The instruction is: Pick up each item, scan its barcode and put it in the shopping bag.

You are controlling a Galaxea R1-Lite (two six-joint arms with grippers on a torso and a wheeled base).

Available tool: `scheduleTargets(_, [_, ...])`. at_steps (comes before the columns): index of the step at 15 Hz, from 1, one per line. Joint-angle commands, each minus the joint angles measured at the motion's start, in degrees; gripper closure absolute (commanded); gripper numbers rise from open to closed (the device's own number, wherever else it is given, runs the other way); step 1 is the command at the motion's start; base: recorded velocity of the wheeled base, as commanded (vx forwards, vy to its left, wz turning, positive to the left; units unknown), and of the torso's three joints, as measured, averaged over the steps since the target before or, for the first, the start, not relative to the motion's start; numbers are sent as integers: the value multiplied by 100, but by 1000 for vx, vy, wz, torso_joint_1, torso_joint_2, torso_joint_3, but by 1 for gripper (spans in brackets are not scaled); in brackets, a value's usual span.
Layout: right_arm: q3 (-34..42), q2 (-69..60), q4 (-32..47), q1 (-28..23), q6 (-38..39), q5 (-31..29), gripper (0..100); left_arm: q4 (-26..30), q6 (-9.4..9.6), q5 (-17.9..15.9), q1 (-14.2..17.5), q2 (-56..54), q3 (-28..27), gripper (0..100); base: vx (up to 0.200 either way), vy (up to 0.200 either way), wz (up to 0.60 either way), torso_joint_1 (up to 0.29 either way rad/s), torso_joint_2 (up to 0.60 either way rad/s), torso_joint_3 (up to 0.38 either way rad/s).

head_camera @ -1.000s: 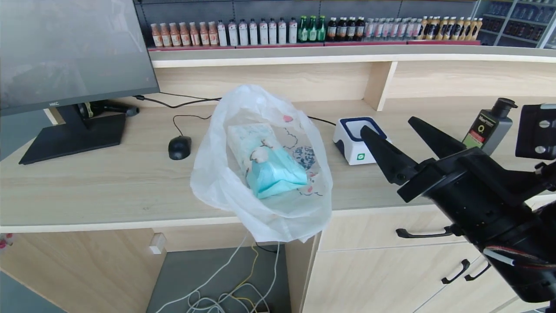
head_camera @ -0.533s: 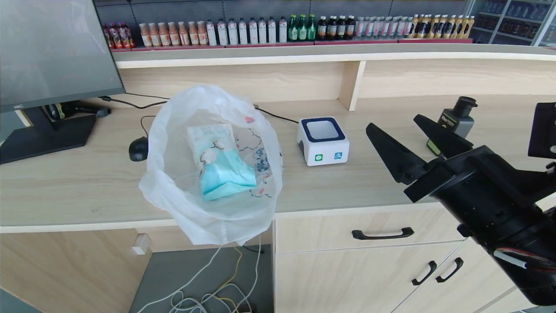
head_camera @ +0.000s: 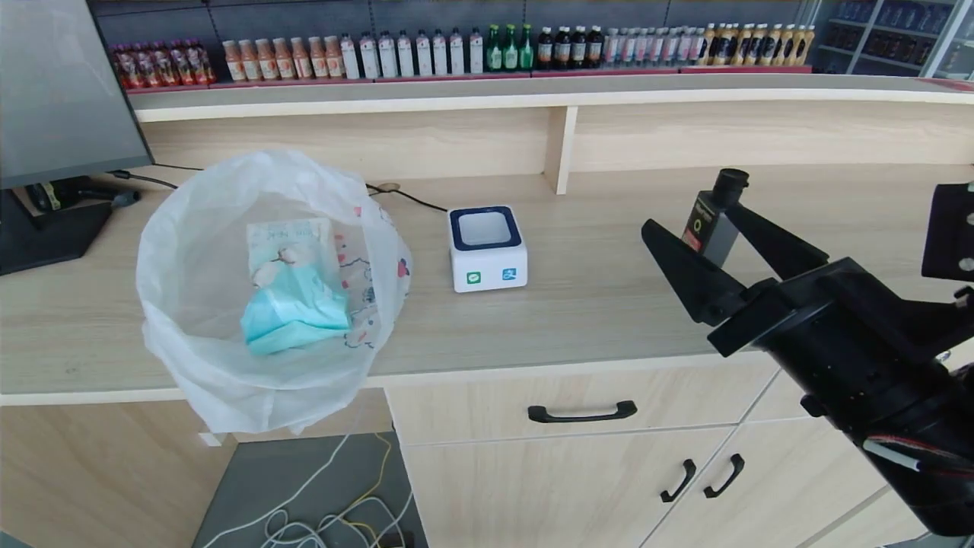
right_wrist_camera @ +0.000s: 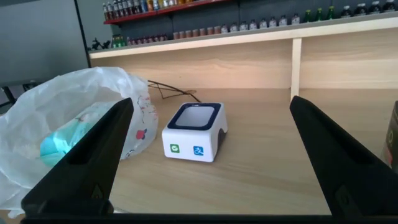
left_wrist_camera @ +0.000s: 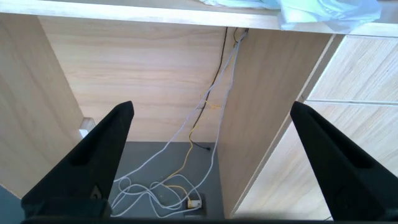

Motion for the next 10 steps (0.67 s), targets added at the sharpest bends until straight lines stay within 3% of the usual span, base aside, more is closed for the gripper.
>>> scheduleTargets(1, [-11, 52, -3, 1, -1, 1, 0, 0, -4, 0, 2, -2, 0, 0, 0, -200, 0, -2, 2, 2])
scheduleTargets(10, [7, 157, -3, 1, -10, 19, 0, 0, 5, 0, 2, -2, 0, 0, 0, -200, 0, 1, 3, 2])
